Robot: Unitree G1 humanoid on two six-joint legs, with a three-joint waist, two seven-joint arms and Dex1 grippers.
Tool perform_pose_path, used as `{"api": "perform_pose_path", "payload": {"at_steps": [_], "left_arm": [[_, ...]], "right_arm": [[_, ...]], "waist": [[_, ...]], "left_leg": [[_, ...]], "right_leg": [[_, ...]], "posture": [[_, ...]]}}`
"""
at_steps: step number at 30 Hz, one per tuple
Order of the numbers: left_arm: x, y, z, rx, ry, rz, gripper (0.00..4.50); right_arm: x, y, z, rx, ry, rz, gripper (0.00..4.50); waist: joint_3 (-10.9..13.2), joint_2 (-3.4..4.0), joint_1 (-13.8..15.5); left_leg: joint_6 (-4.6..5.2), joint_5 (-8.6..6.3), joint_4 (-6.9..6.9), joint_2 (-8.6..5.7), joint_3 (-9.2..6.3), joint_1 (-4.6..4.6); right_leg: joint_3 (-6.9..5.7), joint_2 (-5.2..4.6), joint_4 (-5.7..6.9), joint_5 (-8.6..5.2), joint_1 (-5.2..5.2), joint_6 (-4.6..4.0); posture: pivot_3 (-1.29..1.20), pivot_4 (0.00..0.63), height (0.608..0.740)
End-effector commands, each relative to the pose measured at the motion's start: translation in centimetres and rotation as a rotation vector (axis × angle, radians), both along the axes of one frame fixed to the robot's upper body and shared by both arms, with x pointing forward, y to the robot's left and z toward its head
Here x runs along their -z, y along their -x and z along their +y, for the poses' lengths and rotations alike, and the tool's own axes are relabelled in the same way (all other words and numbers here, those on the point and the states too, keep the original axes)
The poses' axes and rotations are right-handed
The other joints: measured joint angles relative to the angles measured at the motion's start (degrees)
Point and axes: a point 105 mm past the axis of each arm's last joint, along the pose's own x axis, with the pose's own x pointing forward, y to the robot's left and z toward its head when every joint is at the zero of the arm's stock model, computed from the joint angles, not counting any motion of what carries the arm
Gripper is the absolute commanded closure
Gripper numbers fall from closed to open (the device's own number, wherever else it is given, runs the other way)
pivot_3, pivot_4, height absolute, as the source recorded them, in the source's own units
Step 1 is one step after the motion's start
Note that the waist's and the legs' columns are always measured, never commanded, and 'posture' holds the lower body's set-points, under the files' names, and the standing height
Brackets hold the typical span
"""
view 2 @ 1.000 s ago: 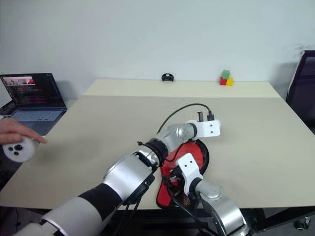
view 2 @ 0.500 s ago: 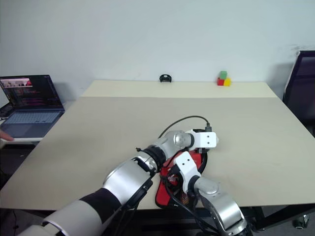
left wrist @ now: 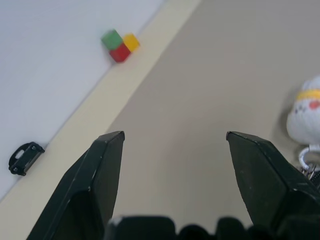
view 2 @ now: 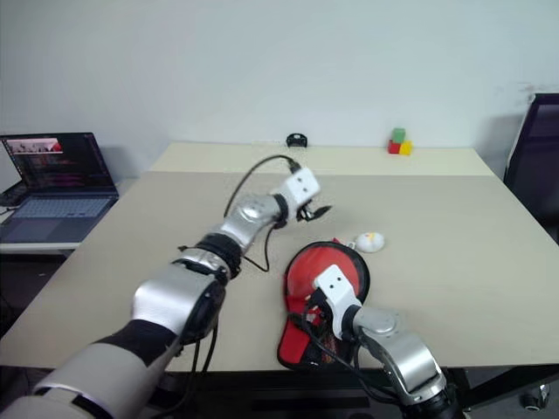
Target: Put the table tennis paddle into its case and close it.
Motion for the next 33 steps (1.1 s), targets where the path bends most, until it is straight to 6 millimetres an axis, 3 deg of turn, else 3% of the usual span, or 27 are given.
{"api": "perform_pose_path", "payload": {"at_steps": [1, 3, 7, 13, 18, 25, 33], "left_arm": [[-1.5, 1.3, 1.0, 0.135, 0.138, 0.001, 0.95], [-0.5, 2.6, 2.6, 0.220, 0.137, 0.022, 0.95], [0.9, 5.0, 3.8, 0.310, 0.162, 0.094, 0.95], [3.3, 8.0, 4.3, 0.317, 0.187, 0.194, 0.95], [4.4, 9.0, 2.2, 0.354, 0.166, 0.202, 0.95], [6.6, 9.0, -0.1, 0.427, 0.093, 0.247, 0.95], [11.0, 8.7, -2.1, 0.425, 0.059, 0.380, 0.95]], "right_arm": [[3.4, 0.0, -2.9, 0.053, 0.075, 0.156, 0.00], [1.6, -0.6, -3.0, 0.048, 0.025, 0.125, 0.00], [-1.6, -0.9, -3.0, -0.010, -0.059, 0.079, 0.00], [-6.8, 1.4, -2.2, -0.160, -0.233, 0.102, 0.00], [-8.9, 1.5, -3.8, -0.156, -0.288, 0.106, 0.00], [-10.7, -0.1, -8.0, -0.028, -0.245, 0.040, 0.00], [-11.5, -1.8, -10.8, 0.102, -0.207, -0.031, 0.00]], "waist": [[0.00, 0.01, 0.09], [0.03, 0.04, 0.10], [0.30, 0.13, 0.07], [0.50, 0.36, 0.25], [0.57, 0.40, 0.54], [0.68, 0.48, 0.74], [0.71, 0.44, 0.80]], "left_leg": [[0.00, 0.00, 0.00, 0.00, -0.02, 0.00], [0.00, 0.00, 0.00, 0.00, -0.04, -0.01], [-0.02, -0.02, -0.02, 0.02, -0.10, -0.11], [-0.03, -0.01, 0.12, 0.03, -0.26, -1.17], [-0.01, -0.02, 0.09, 0.00, -0.29, -1.20], [0.00, -0.02, 0.06, -0.04, -0.25, -1.19], [0.03, -0.03, 0.05, -0.02, -0.15, -1.19]], "right_leg": [[-0.03, 0.00, -0.02, 0.00, 0.02, 0.00], [-0.04, -0.02, -0.03, 0.01, 0.03, -0.01], [0.19, -0.08, -0.06, 0.17, -0.04, -0.31], [0.18, -0.21, 0.03, 0.20, -1.00, -0.37], [0.10, -0.25, -0.15, 0.20, -0.94, -0.37], [0.10, -0.23, -0.17, 0.19, -0.93, -0.36], [0.15, -0.07, -0.19, 0.18, -0.93, -0.34]], "posture": [[0.00, 0.150, 0.740], [0.00, 0.150, 0.740], [0.00, 0.150, 0.740], [0.00, 0.150, 0.740], [0.00, 0.150, 0.740], [0.00, 0.150, 0.740], [0.00, 0.150, 0.740]]}}
